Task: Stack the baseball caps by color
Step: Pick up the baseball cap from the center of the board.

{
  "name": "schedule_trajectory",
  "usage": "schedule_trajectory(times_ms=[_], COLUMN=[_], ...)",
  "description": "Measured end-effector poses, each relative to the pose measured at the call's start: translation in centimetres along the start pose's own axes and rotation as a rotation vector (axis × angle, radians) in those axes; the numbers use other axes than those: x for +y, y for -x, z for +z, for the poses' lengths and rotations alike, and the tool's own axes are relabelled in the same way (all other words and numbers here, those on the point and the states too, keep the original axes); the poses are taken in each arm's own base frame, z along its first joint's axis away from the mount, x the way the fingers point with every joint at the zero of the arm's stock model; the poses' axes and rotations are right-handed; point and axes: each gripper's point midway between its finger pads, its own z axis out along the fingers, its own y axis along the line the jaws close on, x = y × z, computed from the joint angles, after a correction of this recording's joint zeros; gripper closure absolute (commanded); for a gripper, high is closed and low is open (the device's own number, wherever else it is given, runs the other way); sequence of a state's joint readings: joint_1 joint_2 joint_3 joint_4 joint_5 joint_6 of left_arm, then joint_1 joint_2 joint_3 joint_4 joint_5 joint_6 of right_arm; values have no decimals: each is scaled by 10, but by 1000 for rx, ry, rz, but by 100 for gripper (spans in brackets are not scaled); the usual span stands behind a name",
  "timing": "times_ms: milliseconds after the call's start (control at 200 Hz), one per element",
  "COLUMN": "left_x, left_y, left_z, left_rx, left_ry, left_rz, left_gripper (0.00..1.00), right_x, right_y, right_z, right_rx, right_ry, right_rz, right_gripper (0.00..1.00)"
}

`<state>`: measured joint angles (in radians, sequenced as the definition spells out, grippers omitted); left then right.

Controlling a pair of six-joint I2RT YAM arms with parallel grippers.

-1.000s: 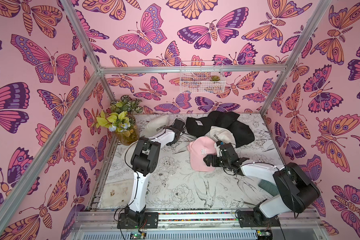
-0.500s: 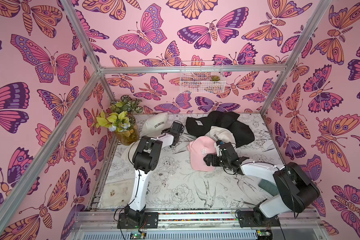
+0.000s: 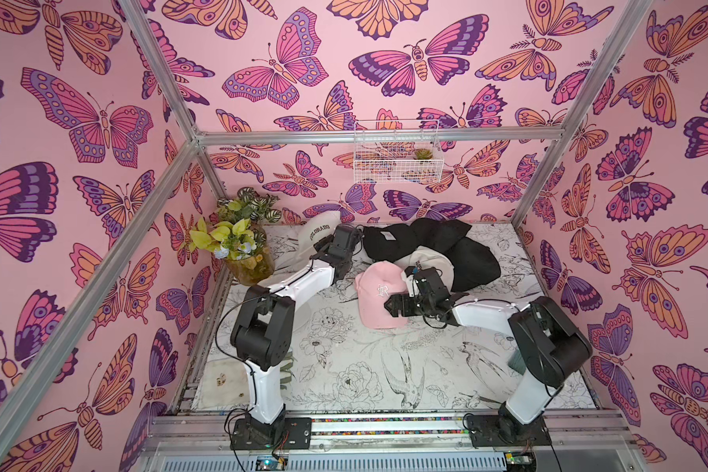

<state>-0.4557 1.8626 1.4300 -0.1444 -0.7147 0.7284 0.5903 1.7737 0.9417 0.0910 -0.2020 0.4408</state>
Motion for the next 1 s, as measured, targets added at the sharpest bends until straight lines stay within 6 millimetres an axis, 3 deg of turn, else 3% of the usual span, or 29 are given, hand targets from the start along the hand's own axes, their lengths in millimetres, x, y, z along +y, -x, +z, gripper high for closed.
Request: schedule_trajectory(times_ms=[160,350,596,801,1001], left_x=[49,75,86,84,89], left_y=[-2,-11,-21,-30,-26], left_z=[-39,-70,-81,-78,-88], left_rx=[-35,-60,-66,-43,-79], left_ry=[47,41,13,-8,-33], left_rz=[-167,-333,-488,-550,-594], left_gripper=[100,100,100,100,100], right_x=[34,67,96,101,113], right_y=[4,14,38,78,128], right_z=[21,49,83,115,152], right_rx=[25,43,2,-127,-244], right_ry=[49,75,32,-43,-62], right_rz=[-32,-15,58,150,158], right_gripper=[3,2,0,0,0])
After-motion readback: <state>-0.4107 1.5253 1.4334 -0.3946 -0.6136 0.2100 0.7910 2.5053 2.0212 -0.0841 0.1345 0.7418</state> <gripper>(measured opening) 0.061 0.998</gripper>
